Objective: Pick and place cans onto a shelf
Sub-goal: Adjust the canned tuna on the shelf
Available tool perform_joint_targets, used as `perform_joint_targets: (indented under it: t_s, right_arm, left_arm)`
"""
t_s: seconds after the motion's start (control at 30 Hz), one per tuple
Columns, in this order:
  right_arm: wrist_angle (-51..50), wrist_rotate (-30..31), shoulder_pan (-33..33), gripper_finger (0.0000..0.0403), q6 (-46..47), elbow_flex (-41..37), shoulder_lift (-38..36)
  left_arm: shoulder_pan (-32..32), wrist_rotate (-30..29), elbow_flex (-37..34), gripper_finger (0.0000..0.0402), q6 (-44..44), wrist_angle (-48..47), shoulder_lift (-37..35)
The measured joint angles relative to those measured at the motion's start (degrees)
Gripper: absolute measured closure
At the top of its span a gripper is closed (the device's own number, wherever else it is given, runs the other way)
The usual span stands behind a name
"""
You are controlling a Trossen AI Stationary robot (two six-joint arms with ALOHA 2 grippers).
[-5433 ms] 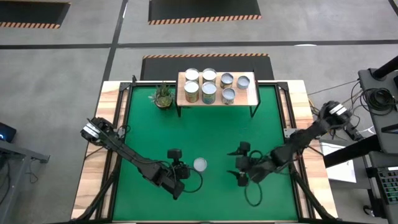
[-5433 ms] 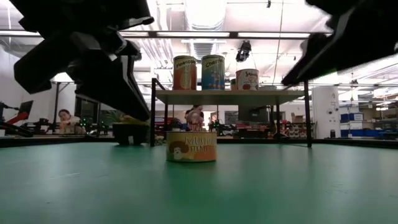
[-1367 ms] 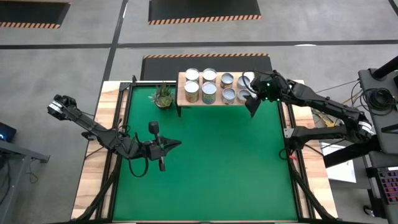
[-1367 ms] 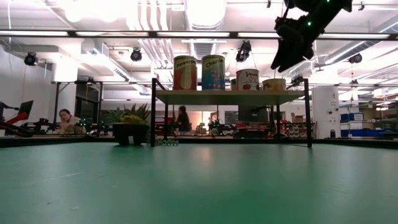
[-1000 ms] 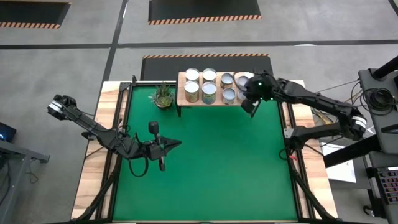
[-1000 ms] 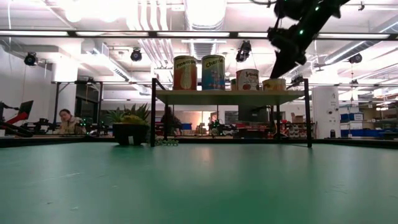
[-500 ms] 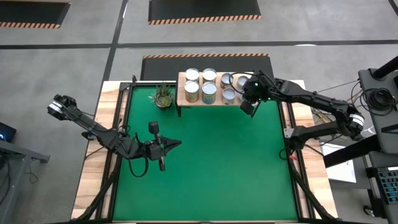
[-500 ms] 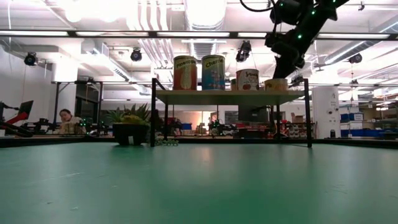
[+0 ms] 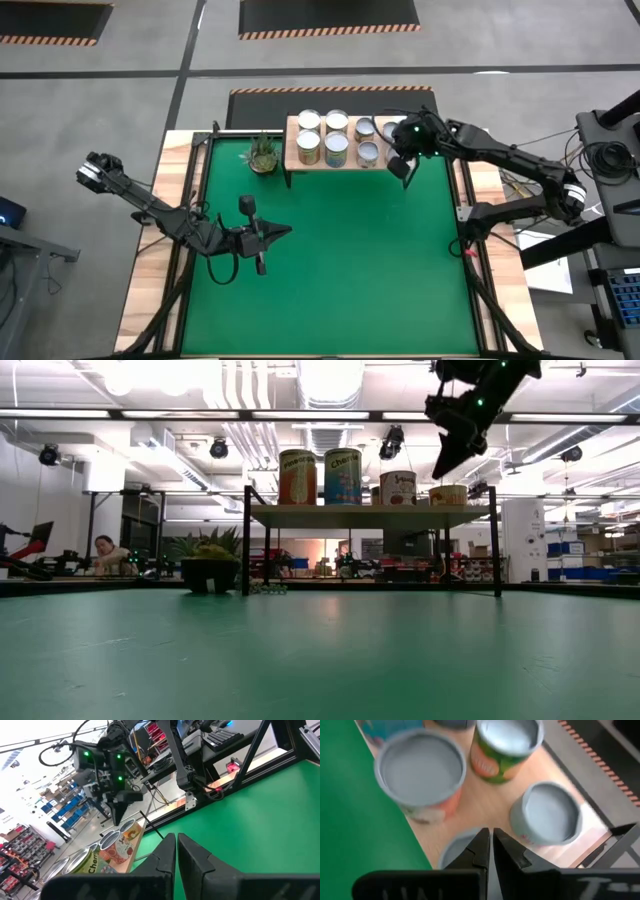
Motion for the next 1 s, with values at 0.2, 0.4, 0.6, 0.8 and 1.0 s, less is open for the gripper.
perform_joint_targets:
  t_s: [0.2,0.4,0.6,0.8,1.0]
  right_arm:
    - [0.59,0.05,-0.22,0.039,-1.25,3.68,0.02]
    - [2.26,0.02,-3.13,0.039,-3.35,3.21,0.09]
    - [7.22,-1.84,-8.4,0.039,-4.85,1.06,1.51]
    - [9.17,-7.83,-12.8,0.039,-6.02,1.64,8.14]
    - [7.16,-7.94,-13.88,0.039,-7.25,4.5,13.01]
  left_arm:
    - [0.0,0.0,0.0,0.0402,0.0,0.0,0.0]
    - [0.0,0.0,0.0,0.0402,0.0,0.02,0.0]
    - [0.0,0.0,0.0,0.0402,-0.02,0.02,0.0]
    - [0.15,0.0,0.02,0.0402,-0.02,0.51,0.0]
    - [0.15,0.0,0.02,0.0402,0.21,0.5,0.0]
